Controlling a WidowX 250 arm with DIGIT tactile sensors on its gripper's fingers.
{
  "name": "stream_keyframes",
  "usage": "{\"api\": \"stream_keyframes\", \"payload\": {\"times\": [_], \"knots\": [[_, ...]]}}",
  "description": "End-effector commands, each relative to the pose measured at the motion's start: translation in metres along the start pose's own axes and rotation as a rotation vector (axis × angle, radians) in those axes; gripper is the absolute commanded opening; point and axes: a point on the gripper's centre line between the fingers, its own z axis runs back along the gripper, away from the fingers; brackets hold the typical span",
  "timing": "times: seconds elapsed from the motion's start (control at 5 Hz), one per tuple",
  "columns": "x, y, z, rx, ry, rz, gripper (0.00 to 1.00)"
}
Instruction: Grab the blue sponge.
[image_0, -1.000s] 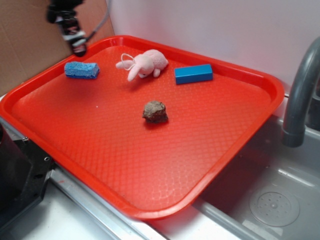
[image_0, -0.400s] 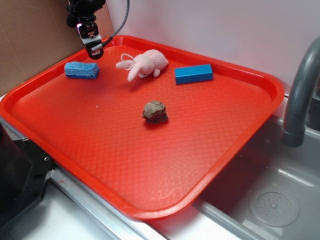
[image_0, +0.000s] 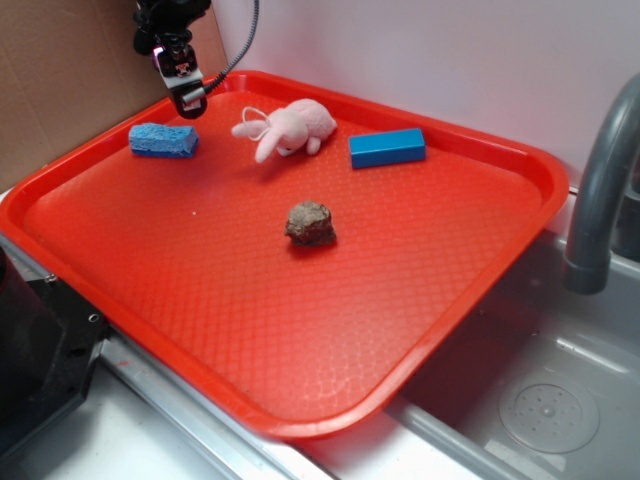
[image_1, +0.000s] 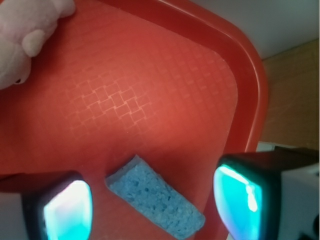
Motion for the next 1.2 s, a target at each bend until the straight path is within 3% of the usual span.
{"api": "stream_keyframes", "payload": {"times": [0.0, 0.2, 0.4, 1.0], "knots": [[-0.028, -0.003, -0.009, -0.081, -0.121, -0.451, 1.00], [-0.041, -0.005, -0.007, -0.098, -0.110, -0.512, 1.00], [-0.041, 0.001, -0.018, -0.110, -0.057, -0.496, 1.00], [-0.024, 0.006, -0.040, -0.100, 0.025, -0.503, 1.00]]}}
